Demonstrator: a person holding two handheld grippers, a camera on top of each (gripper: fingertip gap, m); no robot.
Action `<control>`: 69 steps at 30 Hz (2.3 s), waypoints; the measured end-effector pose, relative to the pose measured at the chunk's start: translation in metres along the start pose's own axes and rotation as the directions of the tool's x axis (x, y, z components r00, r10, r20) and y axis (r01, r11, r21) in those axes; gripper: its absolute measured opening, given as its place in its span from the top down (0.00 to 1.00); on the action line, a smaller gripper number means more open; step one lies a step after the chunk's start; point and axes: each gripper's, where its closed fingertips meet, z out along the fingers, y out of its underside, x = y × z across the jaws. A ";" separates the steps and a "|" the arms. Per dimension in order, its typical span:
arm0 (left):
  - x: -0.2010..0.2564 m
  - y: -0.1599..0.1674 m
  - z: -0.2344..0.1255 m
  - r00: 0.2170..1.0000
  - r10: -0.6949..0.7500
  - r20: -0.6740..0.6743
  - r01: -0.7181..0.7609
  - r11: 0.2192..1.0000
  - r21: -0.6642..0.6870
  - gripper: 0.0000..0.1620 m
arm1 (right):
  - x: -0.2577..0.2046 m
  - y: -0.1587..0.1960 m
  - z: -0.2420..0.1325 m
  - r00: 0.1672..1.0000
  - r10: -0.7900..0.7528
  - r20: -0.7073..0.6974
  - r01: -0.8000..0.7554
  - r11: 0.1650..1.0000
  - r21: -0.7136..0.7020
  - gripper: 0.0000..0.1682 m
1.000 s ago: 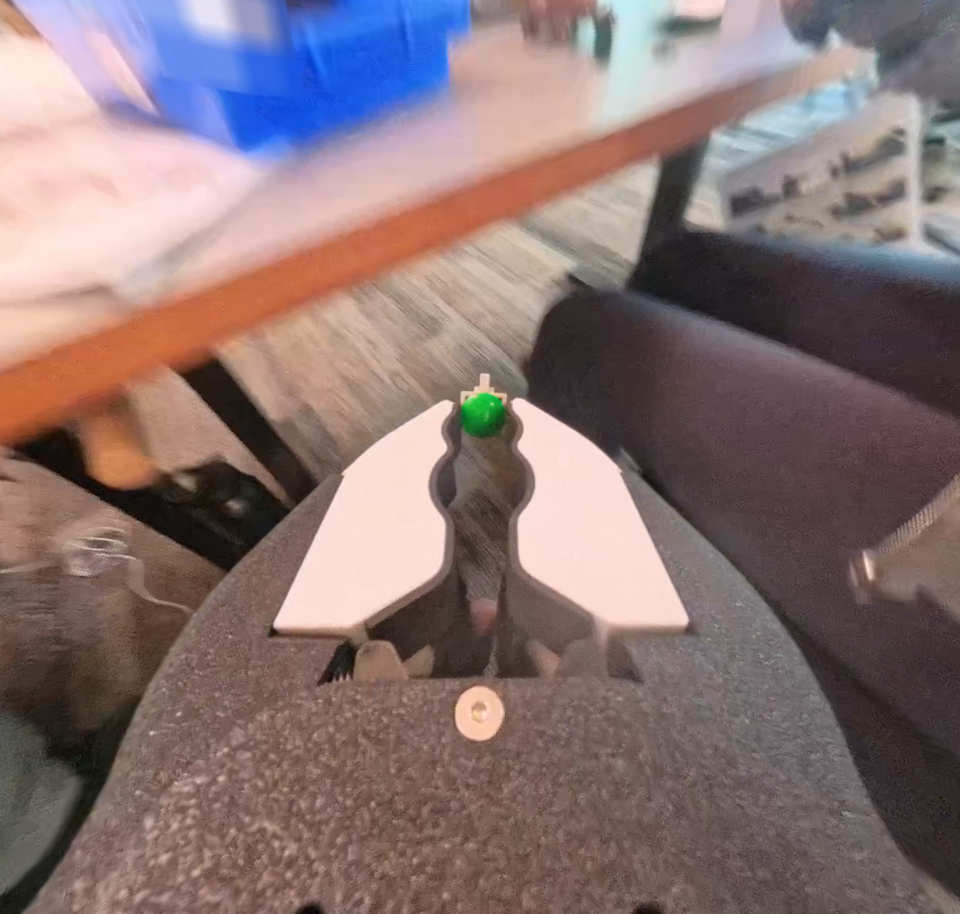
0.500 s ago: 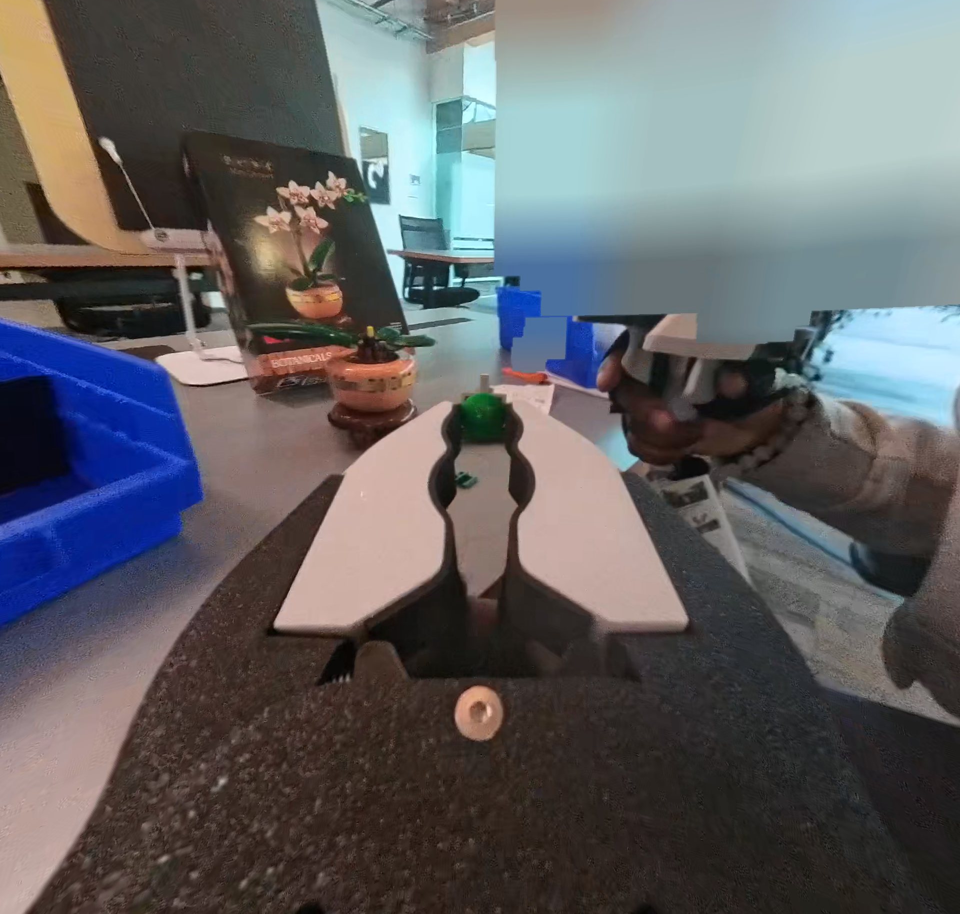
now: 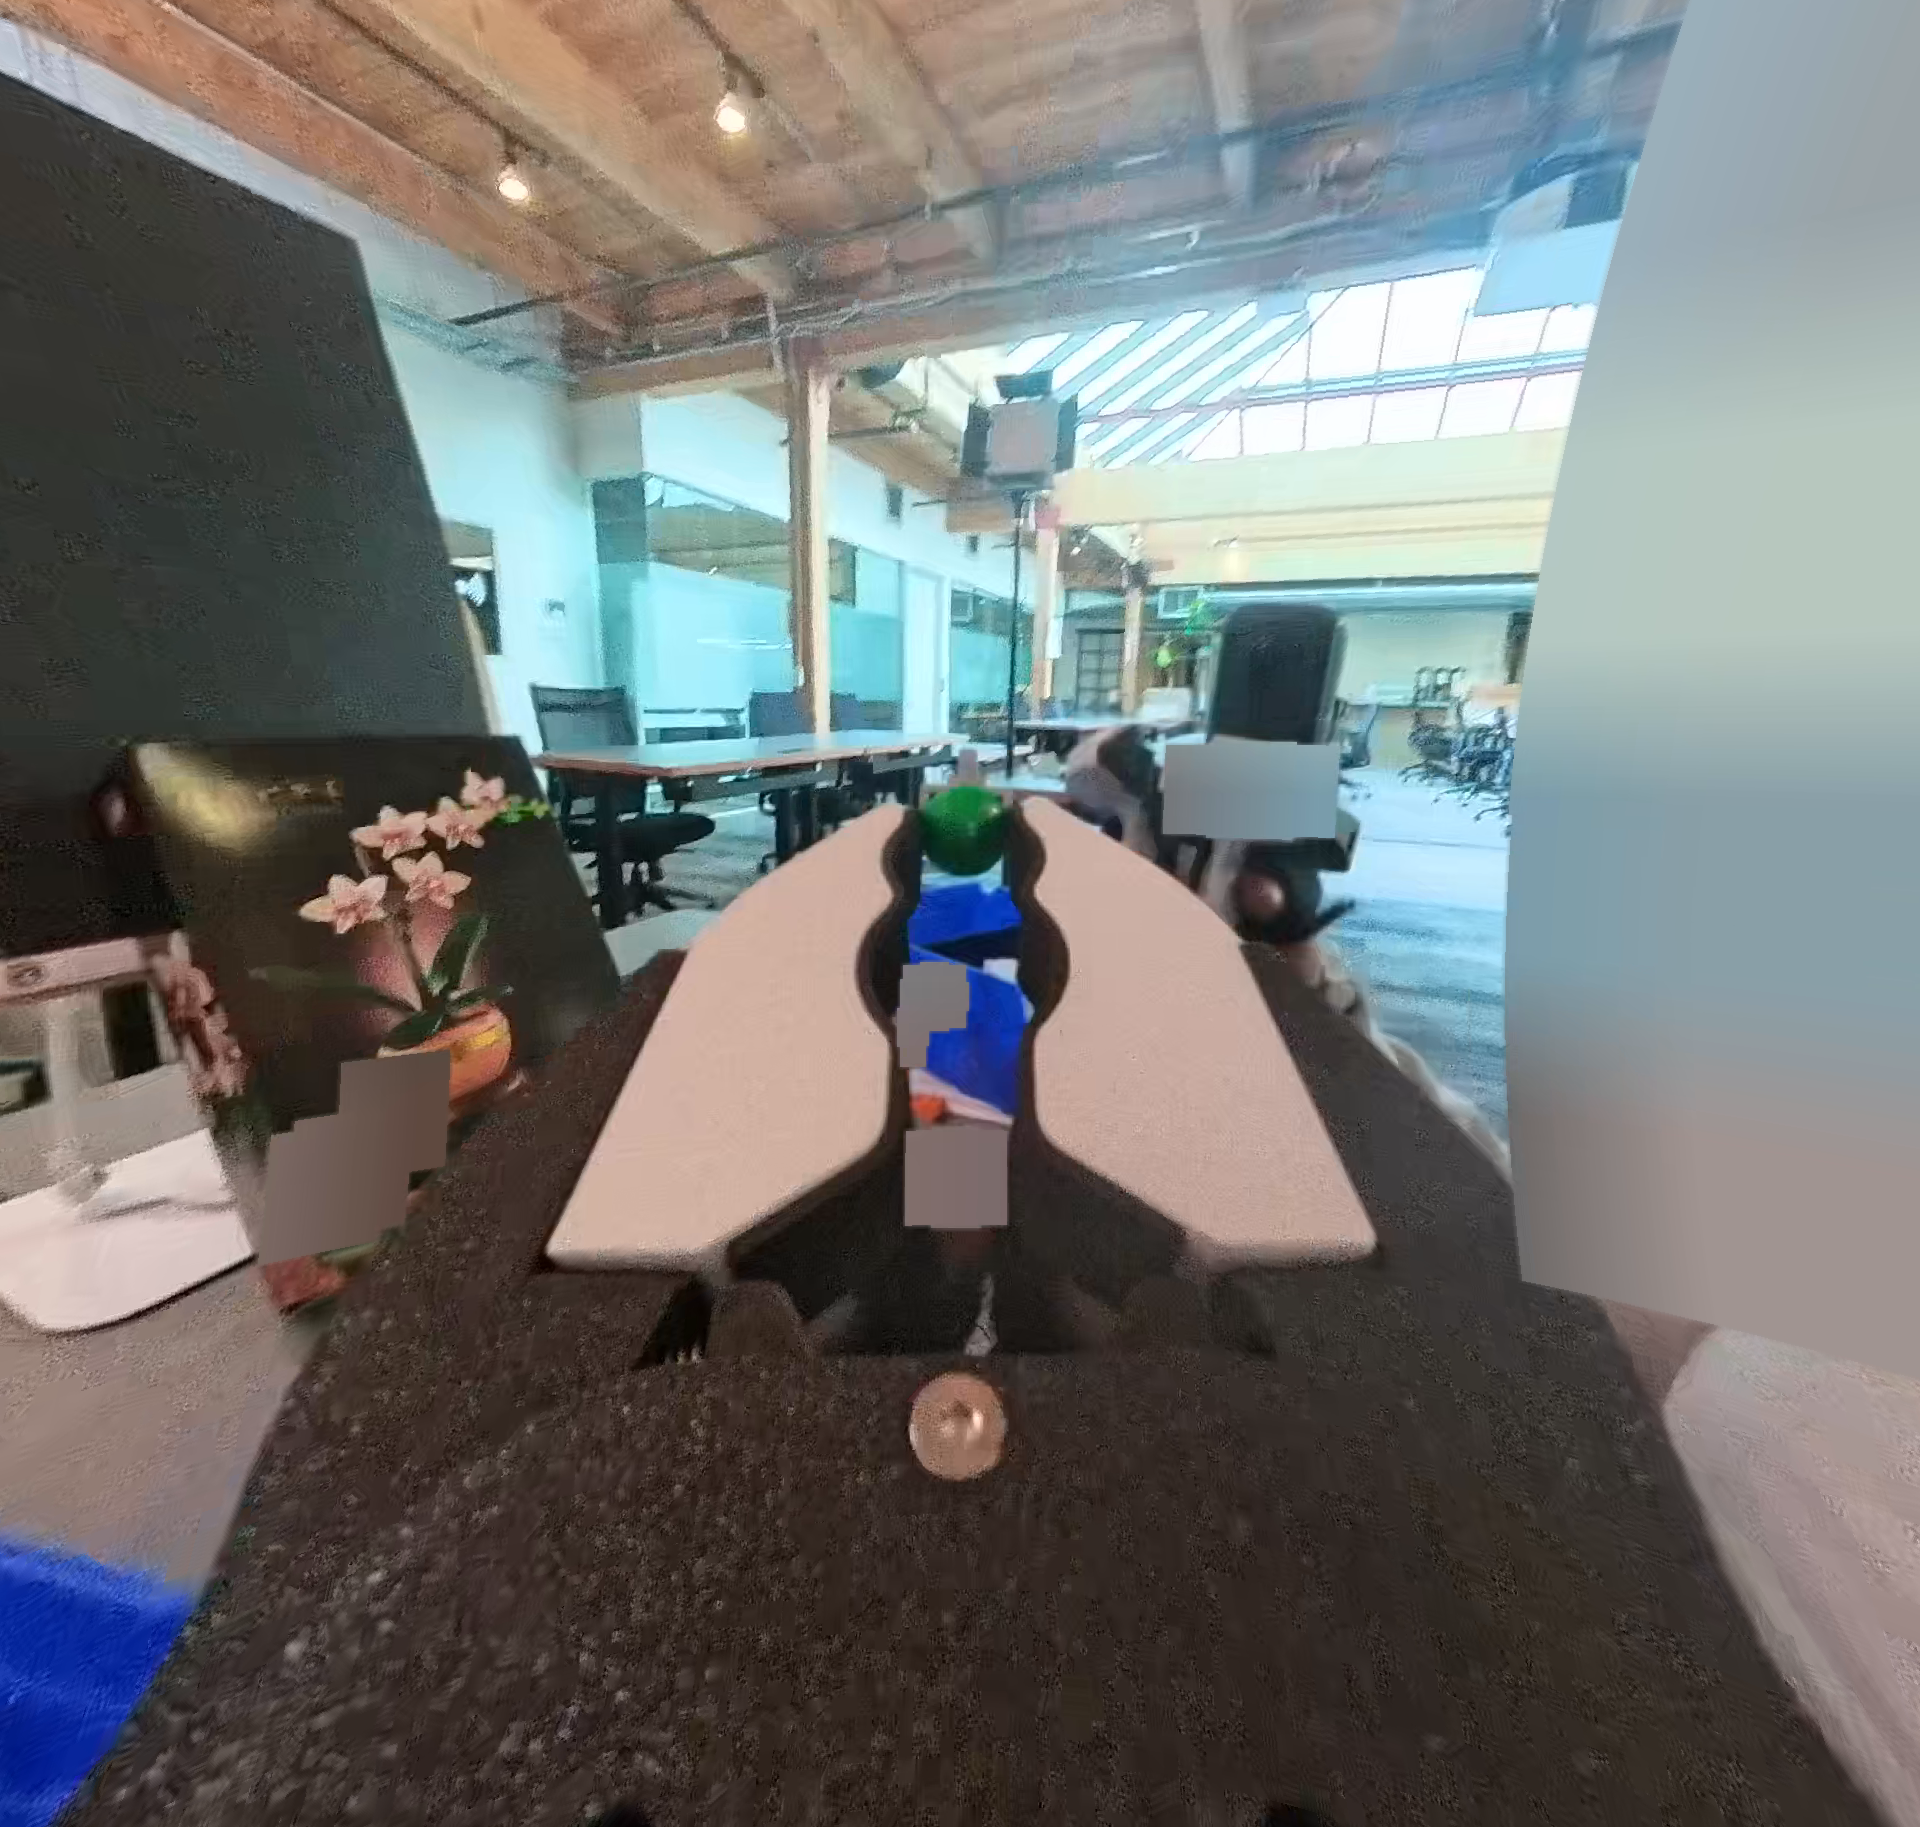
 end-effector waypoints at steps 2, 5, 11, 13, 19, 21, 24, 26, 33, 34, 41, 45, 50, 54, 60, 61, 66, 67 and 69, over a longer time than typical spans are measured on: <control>0.000 -0.004 0.007 0.998 -0.005 -0.056 0.007 1.000 0.023 0.90 | 0.002 0.013 0.005 0.999 -0.030 -0.018 0.029 0.997 -0.066 0.89; -0.009 0.010 0.009 0.982 0.187 -0.036 -0.187 0.982 0.013 0.91 | 0.009 0.022 0.004 0.998 0.033 -0.046 -0.035 0.999 -0.036 0.89; -0.025 0.060 0.014 0.793 0.609 0.028 -0.593 0.780 -0.200 0.91 | 0.025 0.074 0.009 0.976 0.201 -0.086 -0.213 0.963 -0.166 0.87; -0.028 0.067 0.015 0.714 0.700 0.018 -0.674 0.693 -0.256 0.91 | 0.029 0.085 0.008 0.976 0.198 -0.096 -0.213 0.957 -0.197 0.86; -0.028 0.077 0.013 0.546 0.837 -0.037 -0.808 0.514 -0.288 0.91 | 0.038 0.090 0.004 0.975 0.184 -0.127 -0.207 0.957 -0.202 0.88; -0.028 0.082 0.012 0.509 0.859 -0.058 -0.827 0.469 -0.311 0.91 | 0.034 0.095 0.004 0.982 0.150 -0.112 -0.174 0.954 -0.243 0.88; -0.025 0.086 0.011 0.465 0.881 -0.088 -0.850 0.416 -0.324 0.91 | 0.035 0.094 0.004 0.984 0.125 -0.125 -0.153 0.958 -0.244 0.89; -0.023 0.089 0.008 0.447 0.889 -0.097 -0.855 0.392 -0.339 0.91 | 0.033 0.096 0.005 0.986 0.124 -0.112 -0.150 0.953 -0.262 0.91; -0.019 0.087 0.003 0.335 0.935 -0.120 -0.888 0.271 -0.371 0.91 | 0.022 0.098 0.010 0.988 0.149 -0.041 -0.154 0.945 -0.287 0.97; -0.019 0.087 0.003 0.328 0.937 -0.119 -0.891 0.266 -0.367 0.91 | 0.021 0.098 0.010 0.989 0.142 -0.038 -0.147 0.946 -0.290 0.97; -0.015 0.082 0.002 0.272 0.957 -0.103 -0.914 0.223 -0.340 0.91 | 0.018 0.096 0.011 0.994 0.106 -0.028 -0.109 0.946 -0.305 0.96; -0.016 0.084 0.002 0.243 0.964 -0.109 -0.918 0.192 -0.346 0.91 | 0.018 0.099 0.011 0.995 0.095 -0.028 -0.099 0.943 -0.319 0.96; -0.016 0.084 0.002 0.234 0.967 -0.100 -0.920 0.187 -0.343 0.91 | 0.020 0.100 0.009 0.996 0.089 -0.029 -0.094 0.938 -0.335 0.95; -0.016 0.084 0.002 0.222 0.969 -0.104 -0.923 0.175 -0.343 0.91 | 0.019 0.100 0.009 0.996 0.089 -0.024 -0.092 0.935 -0.344 0.95; -0.015 0.084 0.003 0.198 0.973 -0.115 -0.927 0.148 -0.345 0.91 | 0.017 0.103 0.009 0.995 0.095 -0.016 -0.094 0.929 -0.357 0.96; -0.015 0.084 0.003 0.190 0.974 -0.121 -0.928 0.138 -0.346 0.91 | 0.016 0.104 0.008 0.995 0.098 -0.013 -0.096 0.927 -0.363 0.96; -0.014 0.087 0.003 0.150 0.979 -0.140 -0.933 0.093 -0.349 0.91 | 0.014 0.106 0.009 0.995 0.100 0.004 -0.091 0.922 -0.377 0.94; -0.014 0.086 0.003 0.150 0.979 -0.137 -0.933 0.095 -0.346 0.91 | 0.013 0.105 0.009 0.995 0.096 0.013 -0.084 0.925 -0.372 0.93; -0.014 0.086 0.003 0.149 0.979 -0.137 -0.933 0.094 -0.348 0.91 | 0.012 0.103 0.009 0.996 0.085 0.016 -0.073 0.929 -0.364 0.93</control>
